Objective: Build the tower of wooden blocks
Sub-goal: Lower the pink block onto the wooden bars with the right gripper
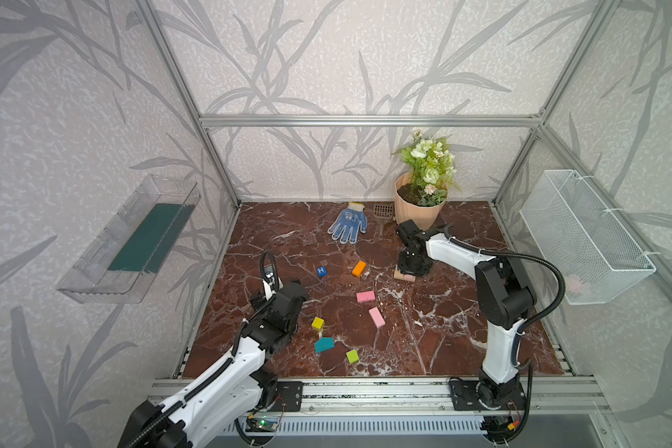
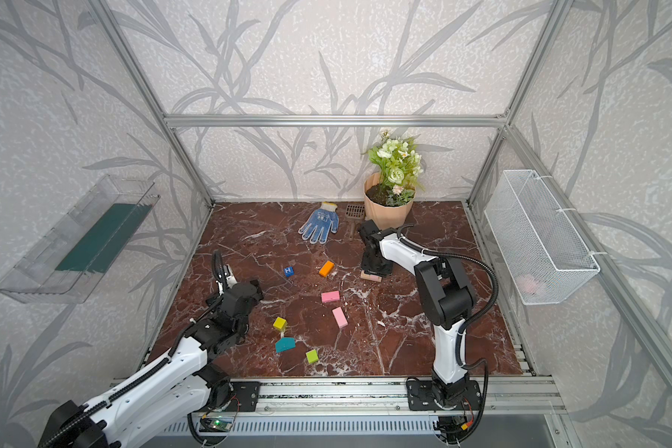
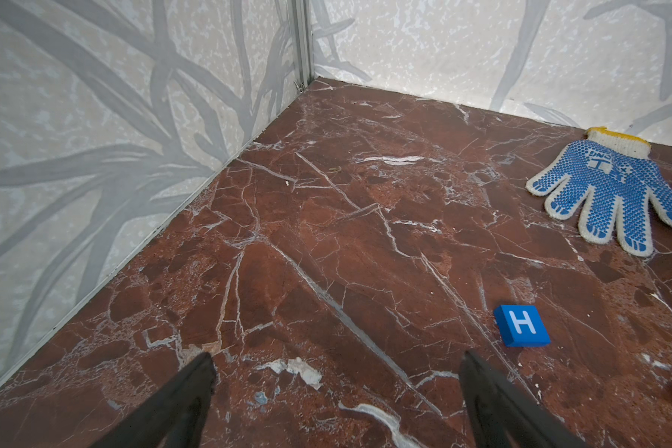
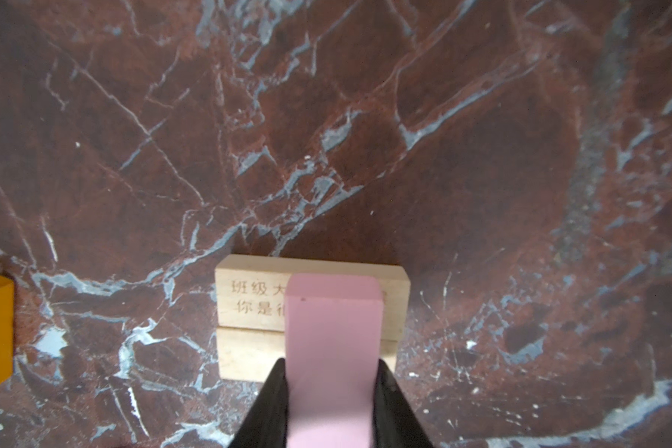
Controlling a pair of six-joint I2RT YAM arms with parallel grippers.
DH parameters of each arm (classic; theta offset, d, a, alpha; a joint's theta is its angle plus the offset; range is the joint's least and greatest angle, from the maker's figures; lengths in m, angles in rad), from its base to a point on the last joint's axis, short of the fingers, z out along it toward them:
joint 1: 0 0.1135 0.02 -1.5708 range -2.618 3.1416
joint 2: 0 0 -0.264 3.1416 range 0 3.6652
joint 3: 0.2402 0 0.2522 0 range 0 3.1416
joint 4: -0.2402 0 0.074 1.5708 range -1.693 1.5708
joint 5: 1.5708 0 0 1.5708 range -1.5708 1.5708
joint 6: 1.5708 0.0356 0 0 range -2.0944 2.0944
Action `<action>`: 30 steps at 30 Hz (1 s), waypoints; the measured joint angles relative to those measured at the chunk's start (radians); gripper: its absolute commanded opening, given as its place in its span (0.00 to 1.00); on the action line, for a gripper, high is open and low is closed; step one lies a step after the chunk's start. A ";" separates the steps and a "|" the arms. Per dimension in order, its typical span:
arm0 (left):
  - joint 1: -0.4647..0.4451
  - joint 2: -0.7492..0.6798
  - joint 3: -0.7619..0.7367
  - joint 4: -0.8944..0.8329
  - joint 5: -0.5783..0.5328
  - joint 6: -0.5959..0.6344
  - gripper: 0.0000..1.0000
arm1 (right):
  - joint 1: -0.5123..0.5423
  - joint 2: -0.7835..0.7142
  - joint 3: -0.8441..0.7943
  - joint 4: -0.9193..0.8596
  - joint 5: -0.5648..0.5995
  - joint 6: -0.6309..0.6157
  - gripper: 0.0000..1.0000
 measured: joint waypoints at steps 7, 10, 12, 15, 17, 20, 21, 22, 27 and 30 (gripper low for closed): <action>0.000 0.000 0.000 0.000 0.000 0.000 0.98 | -0.002 0.000 0.000 0.000 0.000 0.003 0.21; 0.000 0.000 0.000 0.000 0.000 0.000 0.98 | -0.005 0.000 0.000 0.000 0.000 0.003 0.22; 0.000 0.000 0.000 0.000 0.000 0.000 0.98 | -0.006 0.000 0.000 0.000 0.000 0.003 0.22; 0.000 0.000 0.000 0.000 0.000 0.000 0.98 | -0.008 0.000 0.000 0.000 0.000 0.003 0.22; 0.000 0.000 0.000 0.000 0.000 0.000 0.98 | -0.009 0.000 0.000 0.000 0.000 0.003 0.21; 0.000 0.000 0.000 0.000 0.000 0.000 0.98 | -0.011 0.001 0.000 0.001 0.000 0.003 0.22; 0.000 0.000 0.000 0.000 0.000 0.000 0.98 | -0.011 0.002 0.000 0.001 0.000 0.004 0.22; 0.000 0.000 0.000 0.000 0.000 0.000 0.98 | -0.011 0.002 0.000 0.001 0.000 0.004 0.22; 0.000 0.000 0.000 0.000 0.000 0.000 0.98 | -0.011 0.002 0.000 0.001 -0.001 0.004 0.25; 0.000 0.000 0.000 0.000 0.000 0.000 0.98 | -0.011 0.002 0.000 0.002 -0.003 0.005 0.26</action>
